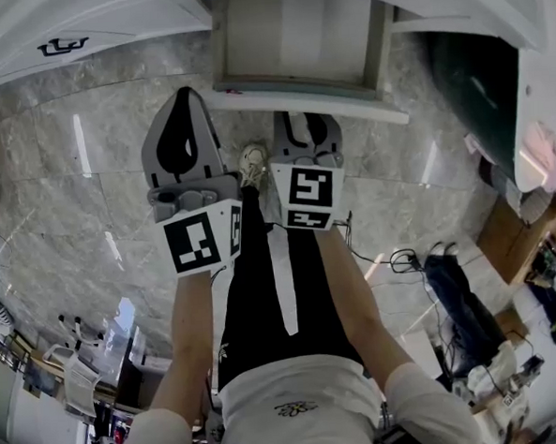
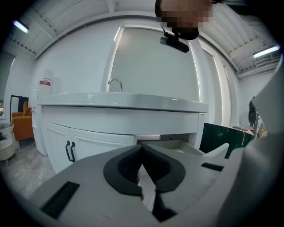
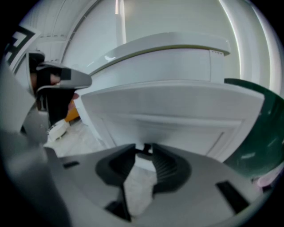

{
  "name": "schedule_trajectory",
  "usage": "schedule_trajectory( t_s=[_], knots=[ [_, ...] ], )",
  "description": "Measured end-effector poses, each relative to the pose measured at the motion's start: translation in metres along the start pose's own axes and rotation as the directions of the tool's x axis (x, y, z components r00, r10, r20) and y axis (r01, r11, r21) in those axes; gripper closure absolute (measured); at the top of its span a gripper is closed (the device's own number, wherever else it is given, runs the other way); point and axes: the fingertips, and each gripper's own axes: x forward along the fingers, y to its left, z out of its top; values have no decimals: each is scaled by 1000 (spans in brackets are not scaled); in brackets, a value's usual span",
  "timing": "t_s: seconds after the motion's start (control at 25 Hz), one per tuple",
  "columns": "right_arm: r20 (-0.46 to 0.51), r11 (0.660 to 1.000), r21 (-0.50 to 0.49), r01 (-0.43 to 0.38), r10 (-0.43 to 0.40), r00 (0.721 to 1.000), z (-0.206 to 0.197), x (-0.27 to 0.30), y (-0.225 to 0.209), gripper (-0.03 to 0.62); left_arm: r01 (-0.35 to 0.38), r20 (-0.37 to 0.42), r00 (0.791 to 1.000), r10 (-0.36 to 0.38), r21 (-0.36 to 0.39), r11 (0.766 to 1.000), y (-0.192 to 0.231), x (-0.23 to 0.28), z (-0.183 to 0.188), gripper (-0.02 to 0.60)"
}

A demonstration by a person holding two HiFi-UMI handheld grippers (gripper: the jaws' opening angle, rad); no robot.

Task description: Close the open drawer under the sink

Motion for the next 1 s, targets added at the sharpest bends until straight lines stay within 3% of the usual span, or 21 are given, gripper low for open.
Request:
schedule_trajectory(
  t_s=[1.0],
  knots=[
    [15,999,-4,35,-35,999,25,19,-1,457,-31,3,999,31,-14,999,23,8,-8,562]
  ],
)
